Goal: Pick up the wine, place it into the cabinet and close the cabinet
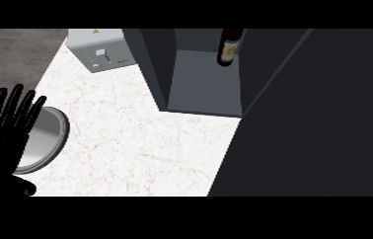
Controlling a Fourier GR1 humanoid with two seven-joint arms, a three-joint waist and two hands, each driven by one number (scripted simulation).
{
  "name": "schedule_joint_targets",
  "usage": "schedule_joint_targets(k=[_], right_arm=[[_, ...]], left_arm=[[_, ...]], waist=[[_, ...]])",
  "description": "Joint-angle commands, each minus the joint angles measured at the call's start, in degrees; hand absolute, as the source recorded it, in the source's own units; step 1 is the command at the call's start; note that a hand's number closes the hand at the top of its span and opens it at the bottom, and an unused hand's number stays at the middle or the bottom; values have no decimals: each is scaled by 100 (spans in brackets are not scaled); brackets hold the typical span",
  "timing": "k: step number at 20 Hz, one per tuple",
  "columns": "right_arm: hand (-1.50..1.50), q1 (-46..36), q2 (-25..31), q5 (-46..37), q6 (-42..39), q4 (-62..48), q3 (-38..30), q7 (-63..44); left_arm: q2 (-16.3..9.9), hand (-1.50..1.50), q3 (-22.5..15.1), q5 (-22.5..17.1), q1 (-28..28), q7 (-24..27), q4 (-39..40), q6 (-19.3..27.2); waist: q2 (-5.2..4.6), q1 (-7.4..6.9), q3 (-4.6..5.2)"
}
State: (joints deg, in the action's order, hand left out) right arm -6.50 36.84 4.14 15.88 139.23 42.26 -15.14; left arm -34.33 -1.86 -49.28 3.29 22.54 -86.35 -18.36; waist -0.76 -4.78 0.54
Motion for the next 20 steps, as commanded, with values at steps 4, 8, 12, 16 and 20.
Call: schedule_joint_targets(k=[4,8,12,16,20], right_arm=[[150,-1985,-2025,310,390,-1003,298,-1249],[150,-3354,-3167,320,532,-2406,-126,-1782],[150,-4660,-3644,595,842,-3460,-742,-2149],[150,-5217,-3669,1146,765,-4542,-1105,-1611],[150,-5072,-3678,1639,549,-5268,-1324,-964]], left_arm=[[7,-150,43,-24,-269,-169,206,76],[50,-150,156,-29,-132,-62,282,-21],[86,-150,251,132,86,199,473,-264],[-126,-150,568,-101,306,6,317,-435],[-58,-150,675,-178,265,-135,283,-485]], waist=[[24,61,2],[47,169,-25],[58,212,-31],[65,272,-48],[63,342,-51]])
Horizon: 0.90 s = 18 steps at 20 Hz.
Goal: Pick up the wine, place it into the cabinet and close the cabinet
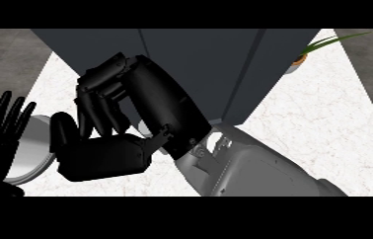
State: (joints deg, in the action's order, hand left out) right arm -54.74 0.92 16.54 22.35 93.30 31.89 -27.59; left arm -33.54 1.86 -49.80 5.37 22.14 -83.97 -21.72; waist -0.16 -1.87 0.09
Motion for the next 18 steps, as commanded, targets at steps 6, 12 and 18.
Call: schedule_joint_targets(k=[6,12,18], right_arm=[[150,-329,-91,472,-305,-1176,-759,365],[150,-120,-51,206,-1088,-2113,-1189,1204],[150,168,273,200,-1638,-2637,-1391,1844]], left_arm=[[159,-150,300,252,-88,-78,133,41],[276,-150,375,284,-210,-199,231,-52],[173,-150,480,107,-154,-347,81,-120]], waist=[[14,120,-7],[9,145,-8],[-2,118,-9]])
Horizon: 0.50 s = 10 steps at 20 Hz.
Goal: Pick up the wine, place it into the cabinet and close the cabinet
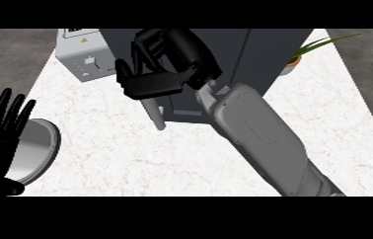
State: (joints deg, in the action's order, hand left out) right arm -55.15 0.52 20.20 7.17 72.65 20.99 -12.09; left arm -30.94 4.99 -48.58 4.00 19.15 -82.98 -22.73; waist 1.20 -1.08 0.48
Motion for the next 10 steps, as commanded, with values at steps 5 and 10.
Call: schedule_joint_targets(k=[5,10], right_arm=[[150,-49,500,-151,-379,-1058,-586,526],[150,-172,465,-242,-328,-1277,-632,637]], left_arm=[[-43,-150,129,184,-89,41,56,-16],[-176,-150,157,4,-244,-152,188,-198]], waist=[[-165,-12,-48],[-172,-10,-44]])
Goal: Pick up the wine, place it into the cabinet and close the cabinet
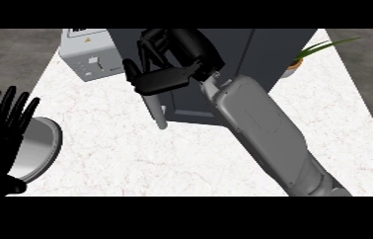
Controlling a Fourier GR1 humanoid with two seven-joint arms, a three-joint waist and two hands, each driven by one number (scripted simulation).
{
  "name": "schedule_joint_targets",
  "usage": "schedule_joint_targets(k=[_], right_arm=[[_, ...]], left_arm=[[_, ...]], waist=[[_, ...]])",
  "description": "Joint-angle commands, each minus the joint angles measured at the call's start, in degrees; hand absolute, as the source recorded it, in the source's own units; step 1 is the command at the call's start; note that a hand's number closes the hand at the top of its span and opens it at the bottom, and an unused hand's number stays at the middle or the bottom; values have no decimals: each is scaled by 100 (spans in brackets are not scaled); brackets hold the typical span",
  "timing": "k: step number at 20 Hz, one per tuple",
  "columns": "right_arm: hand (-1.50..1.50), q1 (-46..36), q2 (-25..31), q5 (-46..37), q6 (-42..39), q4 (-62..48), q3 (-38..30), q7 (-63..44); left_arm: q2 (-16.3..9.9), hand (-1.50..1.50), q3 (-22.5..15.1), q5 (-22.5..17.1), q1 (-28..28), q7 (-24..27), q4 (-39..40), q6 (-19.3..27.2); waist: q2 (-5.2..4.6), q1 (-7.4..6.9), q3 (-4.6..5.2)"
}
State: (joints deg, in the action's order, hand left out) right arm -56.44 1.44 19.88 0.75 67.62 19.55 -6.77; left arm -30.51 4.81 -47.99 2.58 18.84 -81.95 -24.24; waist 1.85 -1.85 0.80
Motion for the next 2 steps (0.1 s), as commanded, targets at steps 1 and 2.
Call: schedule_joint_targets(k=[1,2], right_arm=[[150,77,459,-183,183,-876,-496,170],[150,-79,416,-250,223,-812,-455,96]], left_arm=[[53,-150,-101,109,119,-76,-291,126],[58,-150,-37,136,-20,-69,-203,235]], waist=[[-232,5,-83],[-221,60,-79]])
